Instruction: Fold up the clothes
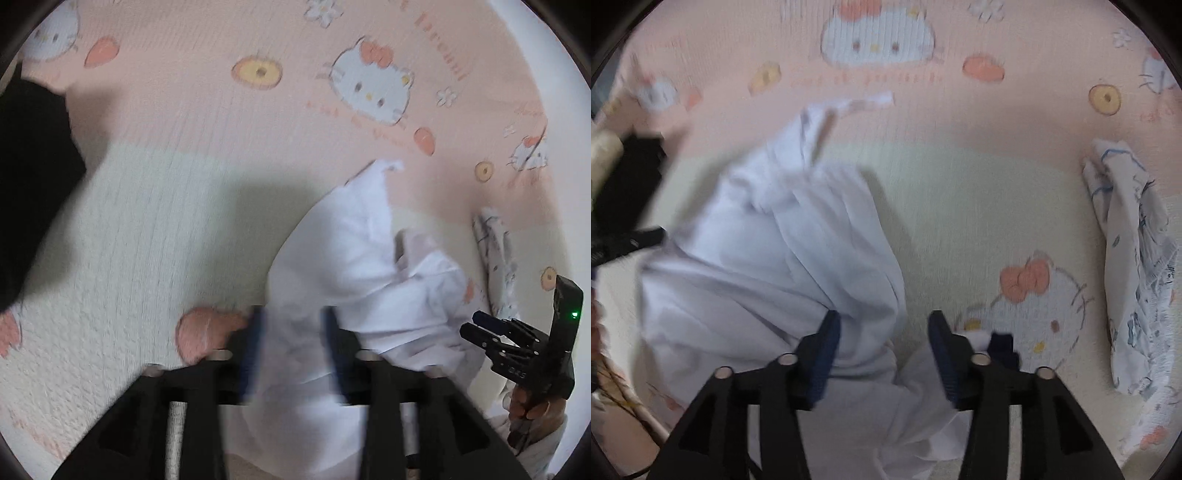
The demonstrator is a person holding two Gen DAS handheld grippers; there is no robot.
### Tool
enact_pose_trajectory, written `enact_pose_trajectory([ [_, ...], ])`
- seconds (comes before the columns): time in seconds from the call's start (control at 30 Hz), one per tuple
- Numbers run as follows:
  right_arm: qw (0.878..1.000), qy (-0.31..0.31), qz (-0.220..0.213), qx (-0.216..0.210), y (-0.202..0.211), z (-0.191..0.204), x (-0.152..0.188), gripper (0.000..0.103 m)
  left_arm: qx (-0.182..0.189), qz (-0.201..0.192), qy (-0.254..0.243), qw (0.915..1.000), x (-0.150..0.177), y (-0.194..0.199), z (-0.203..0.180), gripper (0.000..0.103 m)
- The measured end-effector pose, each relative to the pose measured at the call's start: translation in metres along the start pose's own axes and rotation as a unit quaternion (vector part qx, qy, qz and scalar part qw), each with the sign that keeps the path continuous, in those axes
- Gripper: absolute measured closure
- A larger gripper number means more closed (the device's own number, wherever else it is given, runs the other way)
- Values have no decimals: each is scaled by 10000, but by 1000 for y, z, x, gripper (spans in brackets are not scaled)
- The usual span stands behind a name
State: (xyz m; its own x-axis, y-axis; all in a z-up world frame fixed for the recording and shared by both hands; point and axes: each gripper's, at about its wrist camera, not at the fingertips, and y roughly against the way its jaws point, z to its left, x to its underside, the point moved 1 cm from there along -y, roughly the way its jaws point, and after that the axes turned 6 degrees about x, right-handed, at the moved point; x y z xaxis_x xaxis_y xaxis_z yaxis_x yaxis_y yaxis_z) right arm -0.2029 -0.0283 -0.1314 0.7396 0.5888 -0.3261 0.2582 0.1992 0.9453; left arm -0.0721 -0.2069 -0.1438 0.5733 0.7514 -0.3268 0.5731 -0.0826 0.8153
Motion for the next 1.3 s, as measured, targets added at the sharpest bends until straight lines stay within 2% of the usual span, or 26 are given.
enact_pose_trajectory([
  [0.03, 9998, -97, -136, -110, 6, -4, -3, 37, 50, -103, 62, 9999, -3, -1, 2, 21],
  [0.07, 9993, -228, -236, -182, 8, -7, -5, 31, 148, -189, 112, 9997, 0, 5, 8, 21],
  [0.13, 9975, -474, -419, -321, 13, -13, -10, 31, 116, -114, 150, 9998, -1, 6, 12, 21],
  [0.23, 9960, -609, -460, -458, 12, 3, -23, 31, -2, -4, 93, 10000, -7, 4, 12, 21],
  [0.53, 9921, -844, -223, -903, -22, 5, -41, 31, -353, 221, -820, 9958, -34, -26, -12, 21],
  [0.6, 9889, -950, -178, -1129, -28, 1, -43, 31, -367, 320, -951, 9943, -40, -35, -15, 21],
  [0.83, 9705, -1532, -44, -1862, -49, -15, -59, 31, -192, 620, -1124, 9915, -61, -70, -25, 21],
  [0.93, 9690, -1506, -98, -1956, -55, -15, -66, 31, -170, 673, -1146, 9910, -69, -79, -29, 21],
  [1.0, 9721, -1370, -176, -1895, -56, -13, -70, 31, -196, 694, -1259, 9894, -73, -85, -35, 21],
  [1.17, 9908, -439, -504, -1175, -57, 13, -73, 31, -319, 740, -1567, 9844, -79, -97, -49, 21],
  [1.3, 9938, 107, -554, -958, -59, 32, -68, 31, -247, 776, -1679, 9824, -79, -104, -57, 21],
])
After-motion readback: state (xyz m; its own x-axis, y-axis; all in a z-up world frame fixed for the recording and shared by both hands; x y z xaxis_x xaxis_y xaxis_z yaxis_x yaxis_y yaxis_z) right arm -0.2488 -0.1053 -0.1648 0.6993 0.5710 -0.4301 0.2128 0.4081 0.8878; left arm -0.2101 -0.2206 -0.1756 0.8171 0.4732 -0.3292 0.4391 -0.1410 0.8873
